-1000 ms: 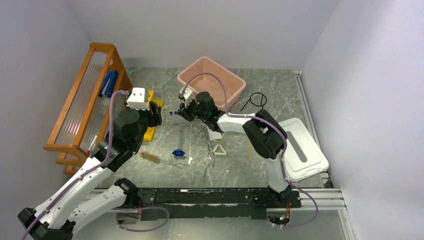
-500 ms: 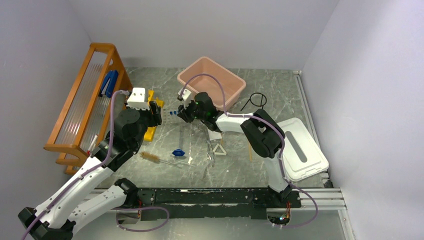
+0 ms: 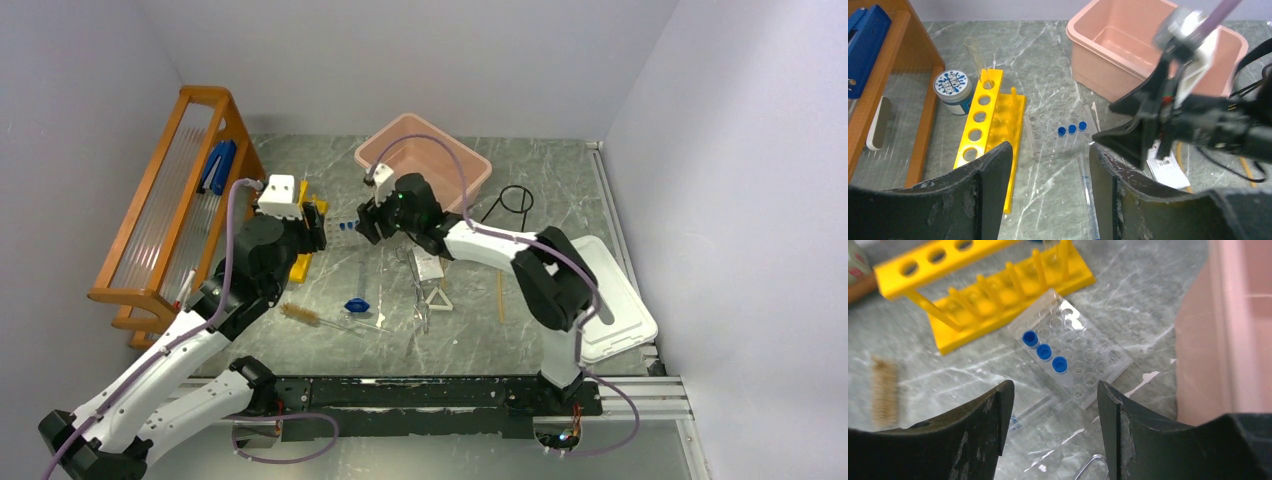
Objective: Organize the chemistry lab equipment
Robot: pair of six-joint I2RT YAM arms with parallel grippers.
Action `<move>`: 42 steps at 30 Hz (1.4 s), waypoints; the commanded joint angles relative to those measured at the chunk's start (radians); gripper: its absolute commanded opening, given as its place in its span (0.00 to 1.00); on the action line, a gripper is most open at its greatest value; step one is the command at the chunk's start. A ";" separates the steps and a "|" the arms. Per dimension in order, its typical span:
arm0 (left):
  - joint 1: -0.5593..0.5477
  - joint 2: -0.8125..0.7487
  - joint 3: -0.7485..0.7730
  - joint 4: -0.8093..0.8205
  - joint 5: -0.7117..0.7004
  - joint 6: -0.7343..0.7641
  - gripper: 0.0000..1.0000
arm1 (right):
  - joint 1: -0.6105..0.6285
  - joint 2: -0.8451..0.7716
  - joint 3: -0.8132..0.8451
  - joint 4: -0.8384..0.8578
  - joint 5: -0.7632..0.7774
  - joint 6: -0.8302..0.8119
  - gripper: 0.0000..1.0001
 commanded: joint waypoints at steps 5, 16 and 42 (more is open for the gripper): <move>0.006 0.066 0.046 -0.099 0.143 -0.120 0.72 | 0.002 -0.256 -0.067 -0.178 0.237 0.295 0.64; 0.006 0.356 0.056 -0.236 0.454 -0.250 0.84 | -0.004 -0.573 -0.271 -0.458 0.321 0.598 0.62; 0.006 0.444 0.034 -0.152 0.396 -0.300 0.70 | -0.487 -0.579 -0.178 -0.713 0.762 0.714 0.70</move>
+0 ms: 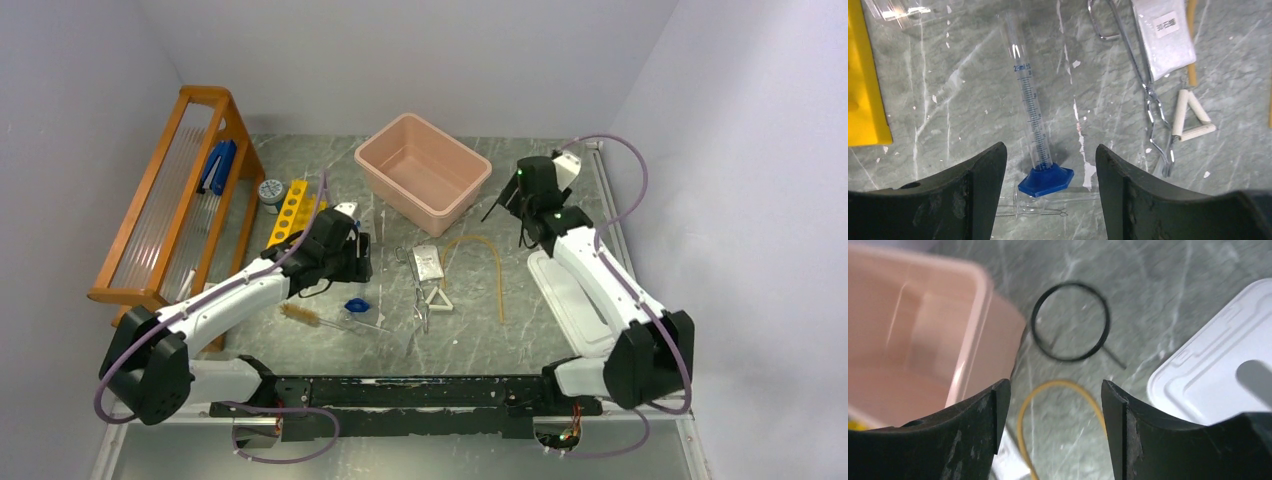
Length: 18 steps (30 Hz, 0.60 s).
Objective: Organize the chemistry lab equipment
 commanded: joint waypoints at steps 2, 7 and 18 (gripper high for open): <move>0.004 -0.067 0.036 0.020 0.002 -0.005 0.70 | -0.111 0.148 0.075 -0.007 0.100 -0.013 0.70; 0.004 -0.079 0.038 0.009 0.020 0.006 0.70 | -0.179 0.268 0.117 0.045 0.006 -0.100 0.65; 0.004 -0.127 0.029 0.004 0.041 -0.001 0.70 | -0.244 0.371 0.121 0.098 -0.086 -0.109 0.32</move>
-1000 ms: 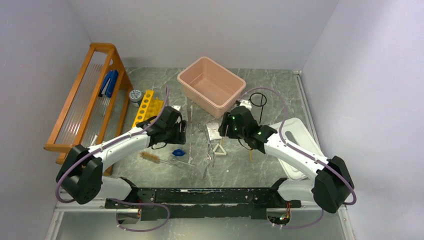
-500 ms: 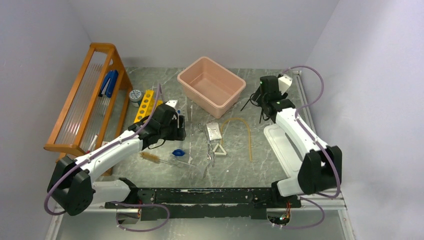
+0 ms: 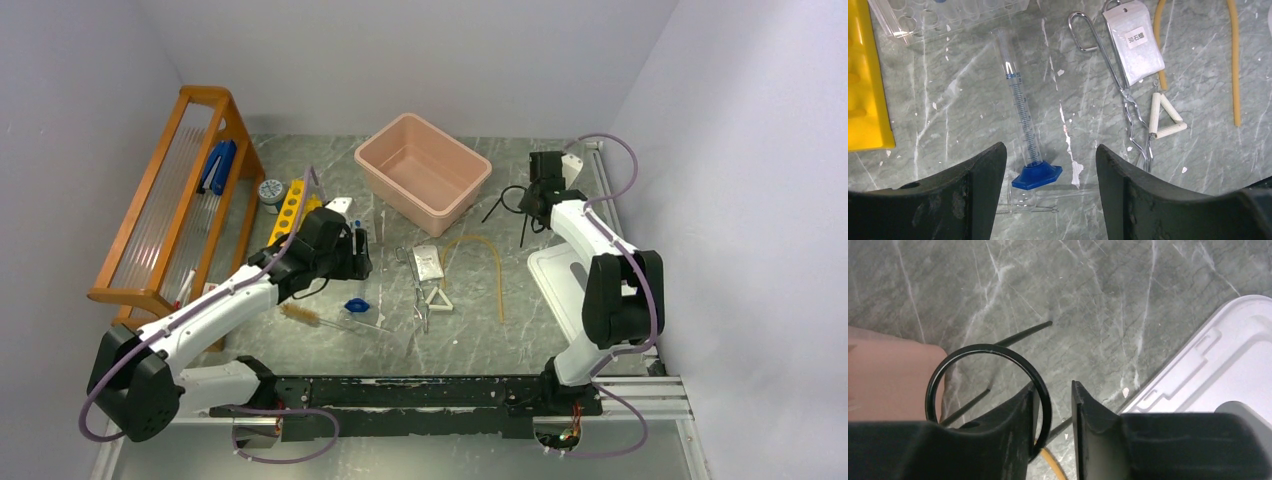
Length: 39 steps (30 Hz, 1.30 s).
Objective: Organize the chemistry lab equipment
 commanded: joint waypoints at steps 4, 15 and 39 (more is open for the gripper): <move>0.004 -0.052 0.024 0.011 0.024 -0.007 0.70 | -0.015 0.023 0.016 0.034 -0.019 0.028 0.13; 0.005 -0.077 0.074 0.029 -0.011 0.018 0.71 | -0.016 -0.121 0.082 0.017 -0.005 -0.009 0.00; 0.006 -0.183 0.222 0.025 -0.141 0.025 0.73 | 0.249 -0.066 0.506 0.053 -0.244 0.044 0.00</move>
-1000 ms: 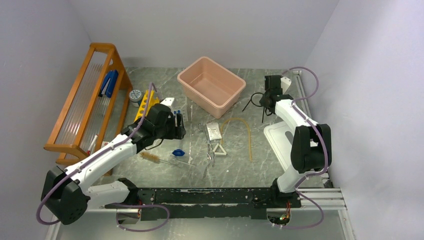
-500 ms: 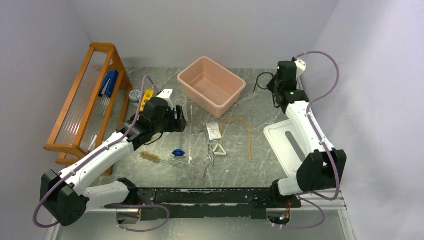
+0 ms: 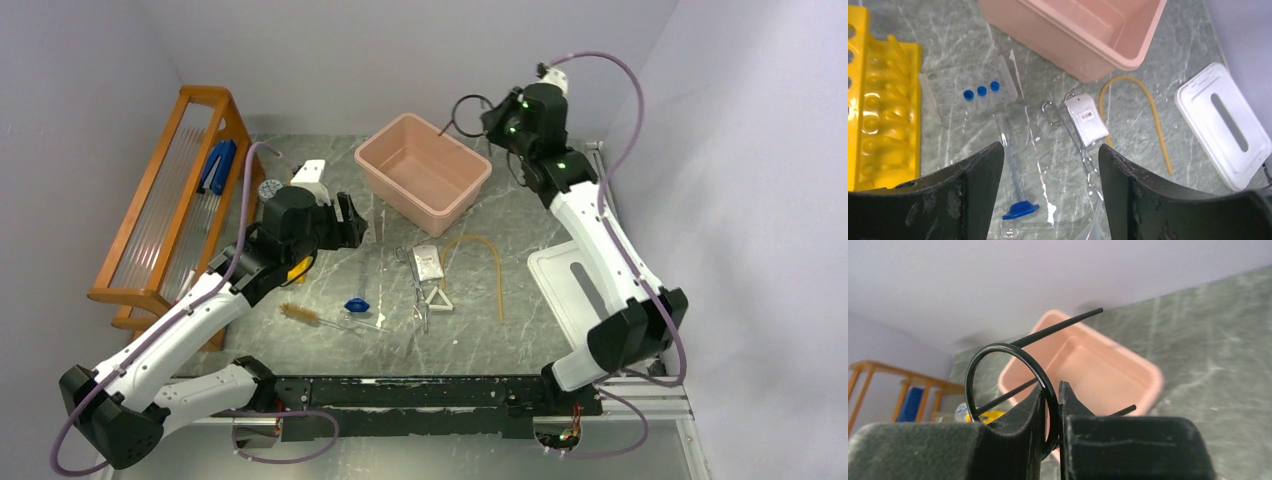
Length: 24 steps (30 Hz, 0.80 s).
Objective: Organize the chemistry lab equipment
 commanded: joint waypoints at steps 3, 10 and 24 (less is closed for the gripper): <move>0.006 -0.065 0.060 0.008 -0.100 -0.003 0.74 | 0.094 0.188 0.145 0.072 -0.083 0.044 0.00; 0.005 -0.107 0.060 -0.042 -0.178 0.005 0.75 | 0.116 0.420 0.252 0.089 -0.162 0.077 0.00; 0.007 -0.074 0.025 -0.059 -0.174 -0.007 0.75 | 0.123 0.735 0.421 0.097 -0.239 0.109 0.00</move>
